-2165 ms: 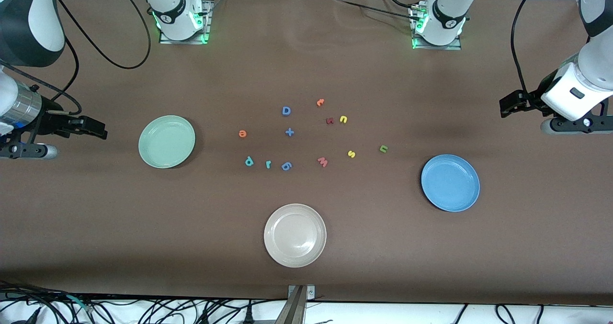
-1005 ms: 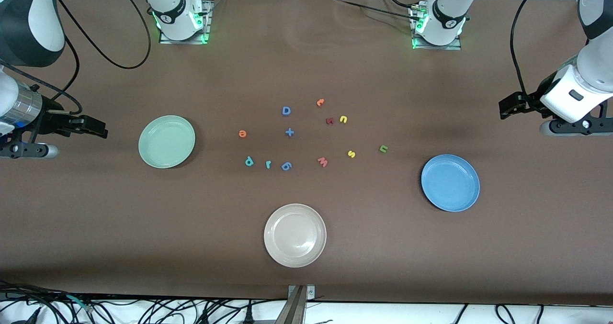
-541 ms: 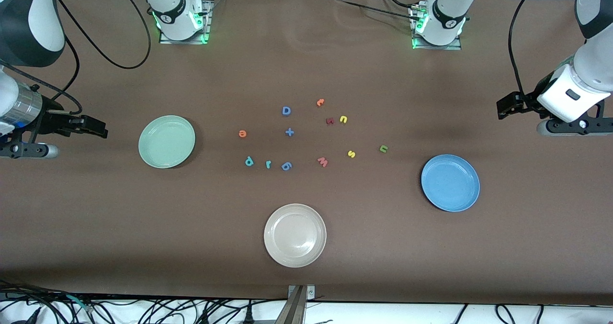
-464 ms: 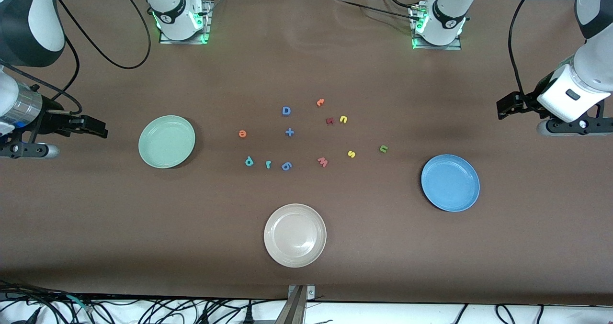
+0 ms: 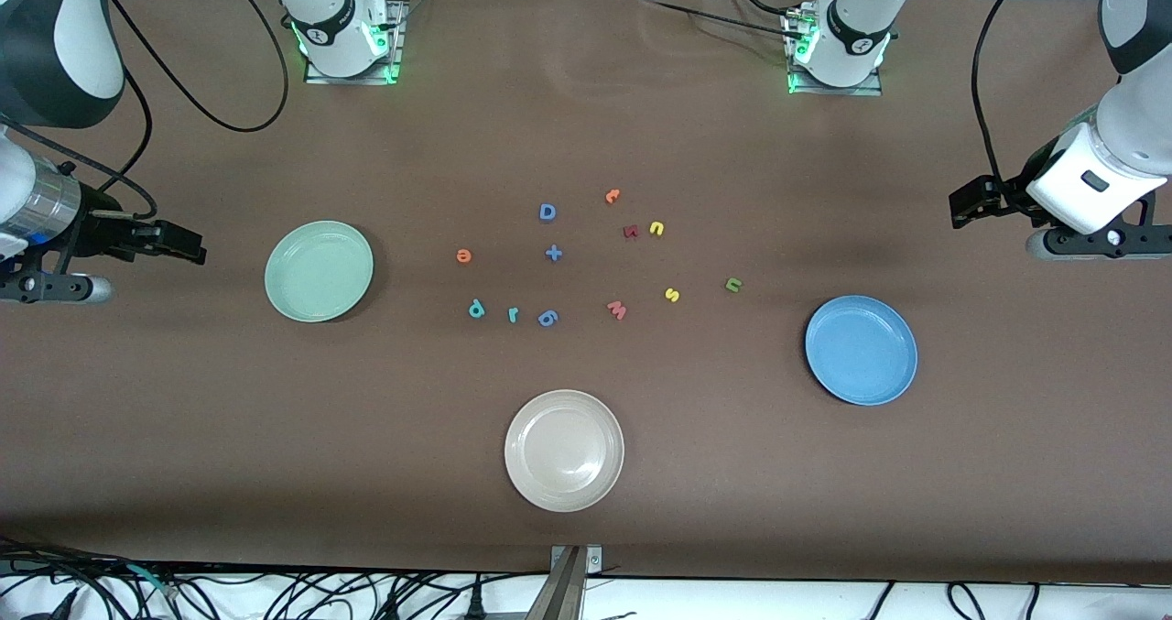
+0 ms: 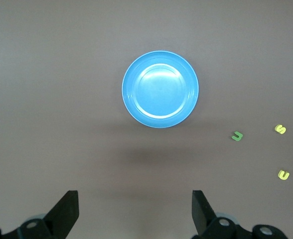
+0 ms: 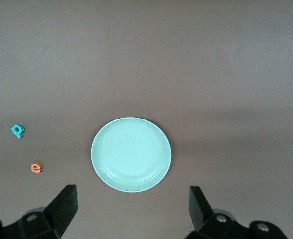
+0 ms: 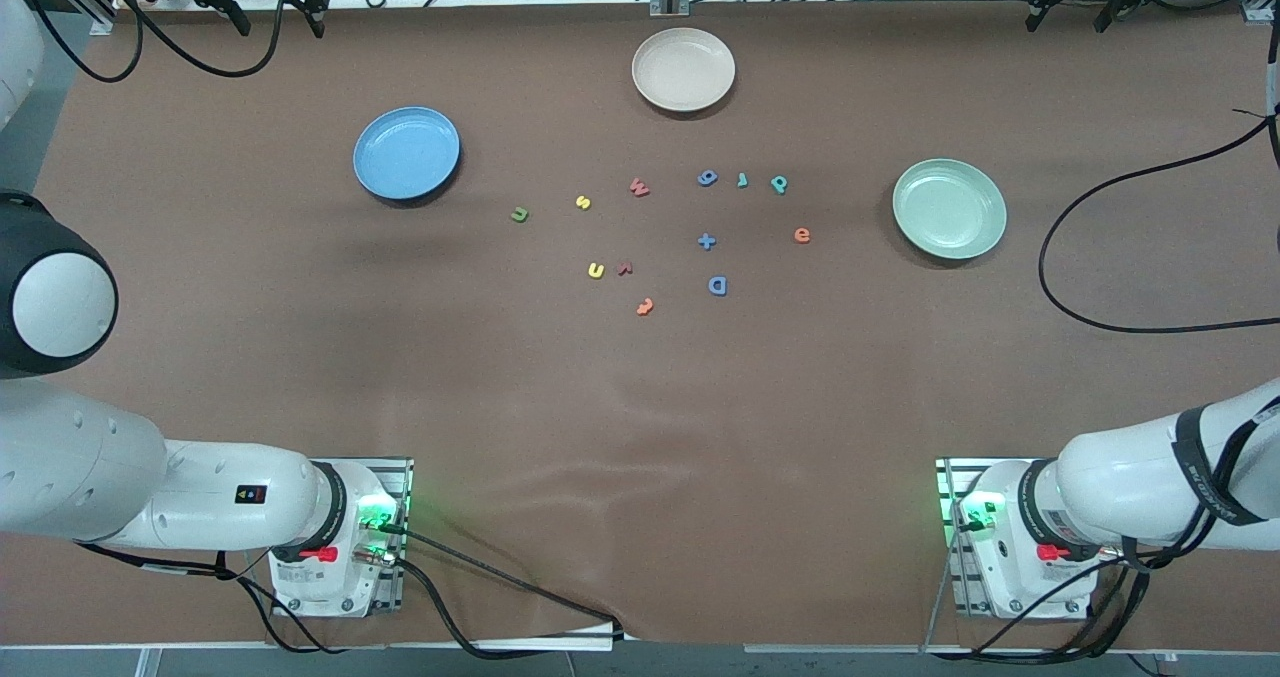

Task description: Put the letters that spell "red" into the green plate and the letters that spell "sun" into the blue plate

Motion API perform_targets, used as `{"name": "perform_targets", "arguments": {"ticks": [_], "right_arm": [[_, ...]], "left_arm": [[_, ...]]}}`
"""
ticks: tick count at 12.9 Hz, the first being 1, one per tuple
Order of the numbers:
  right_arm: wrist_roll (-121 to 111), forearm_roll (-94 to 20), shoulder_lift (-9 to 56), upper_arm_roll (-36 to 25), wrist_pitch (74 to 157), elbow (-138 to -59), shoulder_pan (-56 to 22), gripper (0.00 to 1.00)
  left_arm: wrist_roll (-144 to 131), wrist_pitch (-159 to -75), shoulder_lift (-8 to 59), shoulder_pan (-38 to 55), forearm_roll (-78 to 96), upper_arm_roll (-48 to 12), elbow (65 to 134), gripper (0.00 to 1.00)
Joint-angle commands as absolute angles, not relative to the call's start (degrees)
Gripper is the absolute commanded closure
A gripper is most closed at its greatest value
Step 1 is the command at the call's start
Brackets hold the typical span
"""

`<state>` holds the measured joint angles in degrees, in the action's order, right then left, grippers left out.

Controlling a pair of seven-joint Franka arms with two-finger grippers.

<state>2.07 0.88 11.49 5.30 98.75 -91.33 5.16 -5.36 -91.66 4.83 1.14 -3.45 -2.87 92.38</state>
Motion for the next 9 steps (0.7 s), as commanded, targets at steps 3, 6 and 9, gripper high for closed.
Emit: {"name": "perform_targets", "arguments": {"ticks": [3,6,9], "right_arm": [[2.5,0.1,11.3,6.2,98.1,-91.0,6.2,0.01],[2.5,0.1,11.3,6.2,98.1,-91.0,6.2,0.01],[2.5,0.1,11.3,6.2,98.1,-91.0,6.2,0.01]], "left_arm": [[-6.1,-91.9,5.0,1.1,-4.3,-2.9,92.2,0.00],[-6.1,-92.5,5.2,1.1,-4.3,-2.9,92.4,0.00],[-6.1,-92.5,5.3,1.0,-4.3,-2.9,92.5,0.00]]}}
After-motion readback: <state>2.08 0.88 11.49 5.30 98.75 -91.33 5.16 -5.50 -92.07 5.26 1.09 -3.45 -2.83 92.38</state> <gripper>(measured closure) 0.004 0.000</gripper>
